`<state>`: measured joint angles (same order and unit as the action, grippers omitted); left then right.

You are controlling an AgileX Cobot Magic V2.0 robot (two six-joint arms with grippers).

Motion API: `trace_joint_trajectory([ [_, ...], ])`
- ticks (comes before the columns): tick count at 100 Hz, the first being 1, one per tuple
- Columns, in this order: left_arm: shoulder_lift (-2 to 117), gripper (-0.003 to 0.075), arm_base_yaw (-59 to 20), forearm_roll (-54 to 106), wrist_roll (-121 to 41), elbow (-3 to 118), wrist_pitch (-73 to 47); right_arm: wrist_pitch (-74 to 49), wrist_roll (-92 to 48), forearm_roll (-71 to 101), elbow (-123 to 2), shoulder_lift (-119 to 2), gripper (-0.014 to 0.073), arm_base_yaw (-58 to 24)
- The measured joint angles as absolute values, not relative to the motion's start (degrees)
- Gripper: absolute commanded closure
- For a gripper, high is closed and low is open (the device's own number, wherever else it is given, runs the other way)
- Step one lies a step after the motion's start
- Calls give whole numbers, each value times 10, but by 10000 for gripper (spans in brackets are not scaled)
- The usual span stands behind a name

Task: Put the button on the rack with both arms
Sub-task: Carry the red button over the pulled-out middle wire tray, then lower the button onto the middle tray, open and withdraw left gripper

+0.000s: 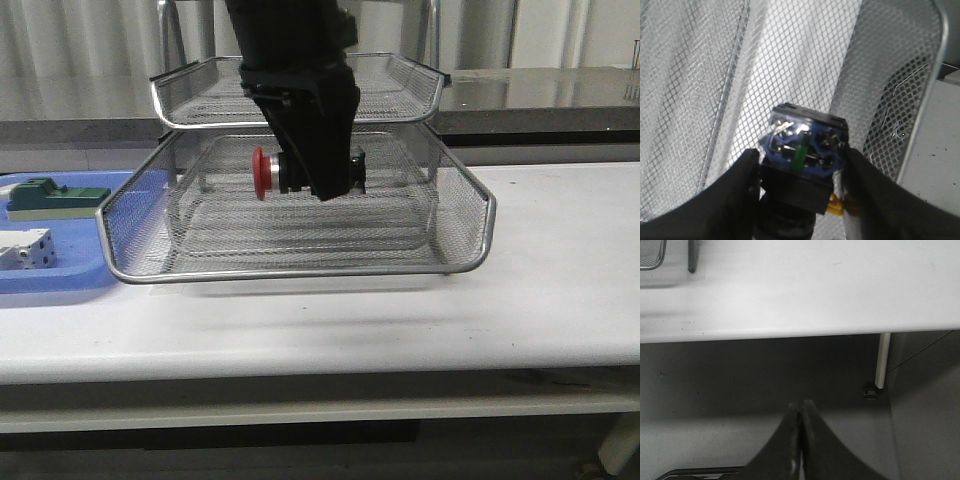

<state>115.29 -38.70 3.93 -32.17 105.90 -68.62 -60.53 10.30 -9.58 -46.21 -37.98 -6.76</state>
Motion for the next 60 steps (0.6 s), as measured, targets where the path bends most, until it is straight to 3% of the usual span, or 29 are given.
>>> trace_joint_trajectory([
  [26, 1167, 607, -387, 22, -323, 1059, -648, -605, 103, -96, -462, -380, 664, -68],
  [60, 1174, 265, -387, 16, -323, 1059, -649, -605, 103, -96, -462, -380, 664, -68],
])
